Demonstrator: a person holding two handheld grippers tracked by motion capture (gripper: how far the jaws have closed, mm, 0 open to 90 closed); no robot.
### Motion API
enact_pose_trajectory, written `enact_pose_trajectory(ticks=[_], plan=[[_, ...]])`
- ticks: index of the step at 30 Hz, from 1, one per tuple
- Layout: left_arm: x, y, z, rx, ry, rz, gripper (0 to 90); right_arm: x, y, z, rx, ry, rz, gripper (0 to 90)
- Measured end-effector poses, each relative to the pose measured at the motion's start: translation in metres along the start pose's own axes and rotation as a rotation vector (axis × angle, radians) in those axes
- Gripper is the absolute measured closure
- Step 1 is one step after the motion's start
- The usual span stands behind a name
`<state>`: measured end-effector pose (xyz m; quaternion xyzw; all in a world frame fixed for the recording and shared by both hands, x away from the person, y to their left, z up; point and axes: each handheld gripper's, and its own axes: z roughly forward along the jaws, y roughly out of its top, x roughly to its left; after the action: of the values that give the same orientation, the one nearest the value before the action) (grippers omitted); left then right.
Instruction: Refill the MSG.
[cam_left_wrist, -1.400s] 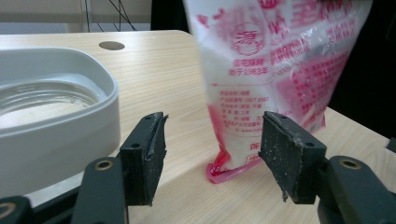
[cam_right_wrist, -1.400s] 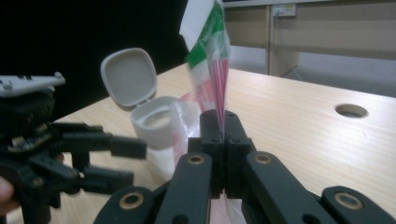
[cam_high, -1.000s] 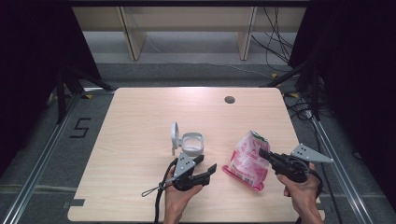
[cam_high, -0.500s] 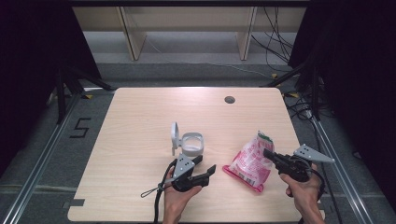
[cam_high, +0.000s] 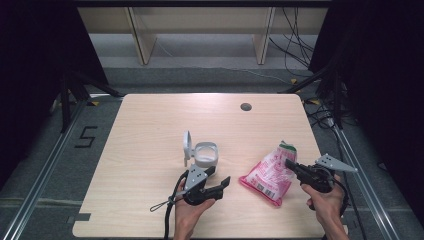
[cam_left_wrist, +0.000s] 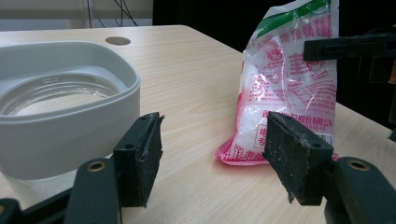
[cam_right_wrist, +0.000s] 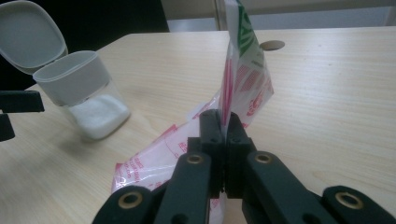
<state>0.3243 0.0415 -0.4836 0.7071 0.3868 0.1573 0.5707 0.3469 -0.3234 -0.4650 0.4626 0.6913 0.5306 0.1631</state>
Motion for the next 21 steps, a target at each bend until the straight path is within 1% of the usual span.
enact_pose_trajectory(ticks=[1,2,3,4,5,6,7,8,9,10,11,12,14,15,16,17,18,19,20,21], plan=[[0.0003,-0.0001,-0.0001,0.002,0.001,0.0,36.3,-0.0007,-0.0001,0.0005,0.003,-0.021,-0.003,89.8],[0.0004,-0.0002,0.0,0.003,0.001,-0.001,36.3,-0.0018,-0.0004,0.0013,-0.004,-0.012,-0.01,89.7],[0.0006,-0.0004,0.0001,0.003,0.003,-0.001,36.3,-0.0044,0.0003,0.0011,0.006,0.003,-0.028,89.5],[0.0009,-0.0007,0.0006,0.0,0.002,-0.002,36.3,-0.0022,-0.0009,0.002,-0.008,-0.01,0.0,89.4],[0.0014,-0.001,0.001,-0.004,-0.006,-0.002,36.3,-0.0061,-0.0004,0.0017,0.006,-0.036,-0.052,89.2],[0.0015,-0.0012,0.0009,-0.003,-0.002,-0.003,36.3,-0.0064,-0.0004,0.0011,0.014,-0.043,-0.053,89.1],[0.0021,-0.0012,0.0008,-0.004,-0.004,0.001,36.3,-0.0074,-0.0009,0.0016,0.006,-0.039,-0.057,89.0],[0.0031,-0.0006,-0.0002,0.003,-0.003,0.021,36.4,-0.0075,-0.0012,0.0018,0.003,-0.033,-0.053,88.8],[0.0035,-0.0006,-0.0003,0.001,-0.003,0.02,36.4,-0.0044,-0.0023,0.002,0.012,-0.032,-0.003,88.4],[0.0037,-0.0007,-0.0004,-0.001,0.0,0.019,36.5,-0.0032,-0.0025,0.0012,0.019,-0.034,0.021,88.2],[0.0044,-0.0008,-0.0009,0.0,0.002,0.023,36.7,-0.0063,-0.0027,0.0019,0.014,-0.032,-0.006,88.1],[0.0049,-0.0009,-0.0012,-0.001,0.002,0.024,36.9,-0.0087,-0.0028,0.0024,0.018,-0.059,-0.036,88.1],[0.0061,-0.0013,-0.0018,0.001,0.009,0.028,37.7,-0.0077,-0.0032,0.0021,0.017,-0.045,-0.014,87.8],[0.0062,-0.0015,-0.0018,0.0,0.011,0.024,37.7,-0.0079,-0.0033,0.002,0.019,-0.049,-0.014,87.5],[0.007,-0.0016,-0.0025,0.006,0.014,0.027,37.7,-0.0081,-0.0033,0.0017,0.026,-0.057,-0.016,86.7],[0.0062,-0.0022,-0.002,-0.001,0.02,0.005,37.6,-0.009,-0.0033,0.0016,0.033,-0.084,-0.035,85.4],[0.0067,-0.0025,-0.0019,-0.005,0.017,0.002,37.6,-0.0064,-0.0042,0.0018,0.037,-0.073,0.012,84.2],[0.0066,-0.0021,-0.003,0.003,0.021,0.005,37.6,-0.0062,-0.0044,0.0015,0.033,-0.065,0.025,83.6],[0.0068,-0.0021,-0.0032,0.004,0.021,0.007,37.6,-0.009,-0.004,0.0012,0.053,-0.08,-0.012,82.6],[0.0076,-0.0019,-0.0034,0.005,0.019,0.018,37.7,-0.0092,-0.0043,0.0015,0.051,-0.086,-0.014,81.3]])
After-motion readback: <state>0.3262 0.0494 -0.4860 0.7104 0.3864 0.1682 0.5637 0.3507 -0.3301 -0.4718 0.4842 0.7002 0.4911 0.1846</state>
